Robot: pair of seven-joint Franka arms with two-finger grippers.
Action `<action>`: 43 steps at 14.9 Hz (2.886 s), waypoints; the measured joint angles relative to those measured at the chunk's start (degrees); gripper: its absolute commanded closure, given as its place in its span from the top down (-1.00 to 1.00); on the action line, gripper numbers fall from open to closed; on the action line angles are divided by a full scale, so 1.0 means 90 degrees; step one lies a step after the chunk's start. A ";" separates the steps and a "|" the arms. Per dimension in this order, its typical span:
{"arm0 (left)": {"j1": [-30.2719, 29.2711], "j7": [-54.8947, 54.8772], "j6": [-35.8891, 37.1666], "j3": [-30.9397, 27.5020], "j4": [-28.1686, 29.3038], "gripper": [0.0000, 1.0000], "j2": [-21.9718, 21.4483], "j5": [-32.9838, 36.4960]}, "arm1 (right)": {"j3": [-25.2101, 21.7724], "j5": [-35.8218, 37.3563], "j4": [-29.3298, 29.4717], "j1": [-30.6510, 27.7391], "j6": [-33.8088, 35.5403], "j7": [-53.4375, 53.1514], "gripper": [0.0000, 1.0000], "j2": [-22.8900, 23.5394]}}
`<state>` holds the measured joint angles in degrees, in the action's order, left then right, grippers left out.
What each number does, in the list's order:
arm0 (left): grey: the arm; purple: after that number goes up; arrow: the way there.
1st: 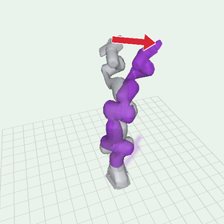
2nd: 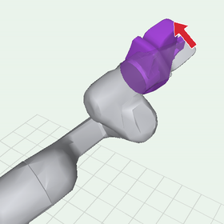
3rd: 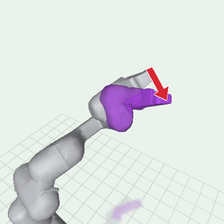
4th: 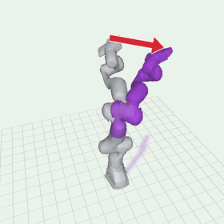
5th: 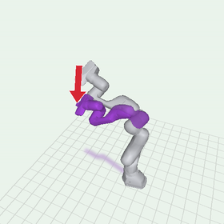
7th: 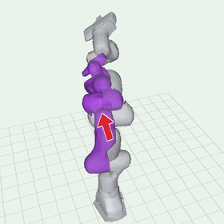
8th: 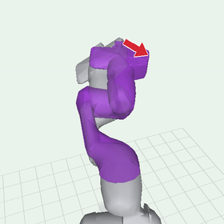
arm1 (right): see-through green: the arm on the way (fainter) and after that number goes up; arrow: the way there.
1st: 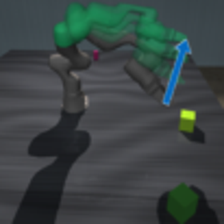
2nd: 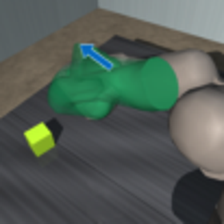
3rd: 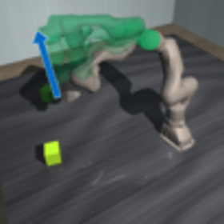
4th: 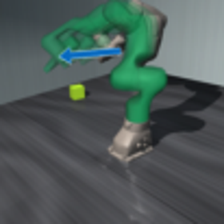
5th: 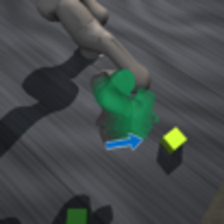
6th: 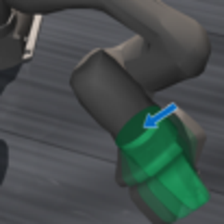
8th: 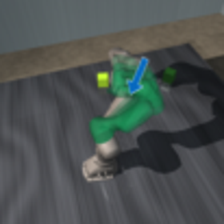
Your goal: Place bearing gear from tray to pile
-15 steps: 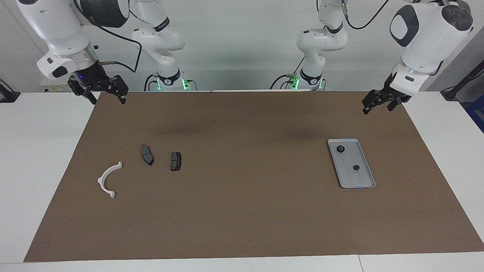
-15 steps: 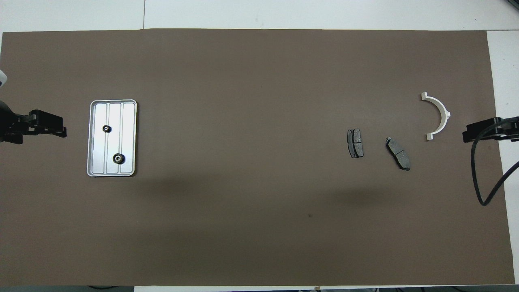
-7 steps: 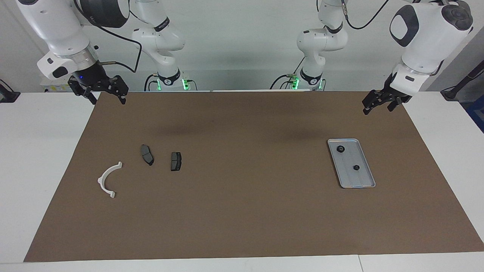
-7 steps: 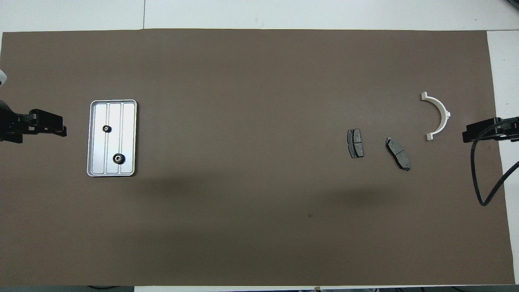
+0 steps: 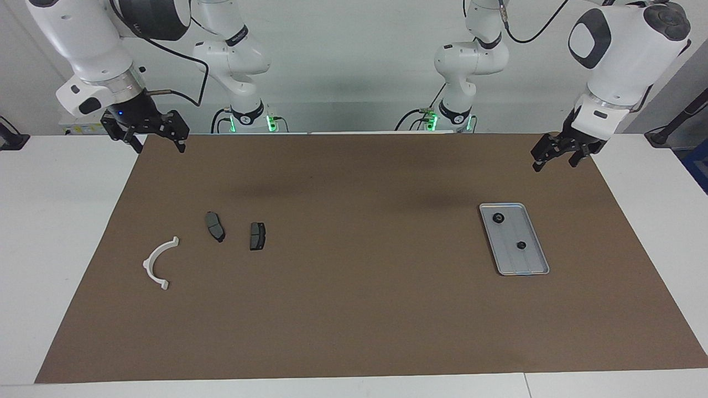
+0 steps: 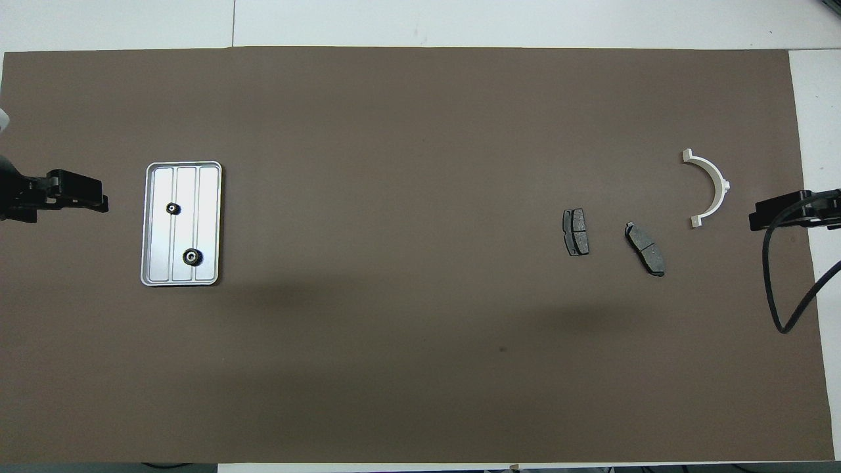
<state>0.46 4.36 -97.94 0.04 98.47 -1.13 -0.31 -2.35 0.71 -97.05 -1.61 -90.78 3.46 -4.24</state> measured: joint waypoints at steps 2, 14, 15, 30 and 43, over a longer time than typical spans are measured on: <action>0.0000 0.0000 -0.0275 0.0000 0.0272 1.00 -0.0051 0.0000 | -0.0002 0.0000 0.0000 -0.0014 0.0000 0.0000 1.00 0.0000; 0.0001 0.0160 -0.2477 0.0006 0.2495 0.67 -0.0037 -0.0001 | -0.0063 0.0000 -0.0003 -0.0035 -0.0043 -0.0088 1.00 0.0000; 0.0001 0.0189 -0.2672 0.0008 0.2633 0.53 -0.0008 -0.0002 | -0.0059 0.0000 -0.0003 -0.0035 -0.0044 -0.0088 1.00 0.0000; 0.0149 0.0246 -0.3602 0.0037 0.3057 0.30 0.0792 -0.0002 | -0.0067 0.0000 -0.0009 -0.0051 -0.0045 -0.0088 1.00 0.0000; 0.0149 0.0161 -0.3855 0.0015 0.3255 0.25 0.1058 -0.0002 | -0.0071 0.0000 -0.0016 -0.0059 -0.0045 -0.0088 1.00 0.0000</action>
<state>1.80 5.80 -132.63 0.17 127.76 8.40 -0.33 -2.99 0.71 -97.19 -2.14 -91.18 2.66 -4.24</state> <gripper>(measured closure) 0.396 0.000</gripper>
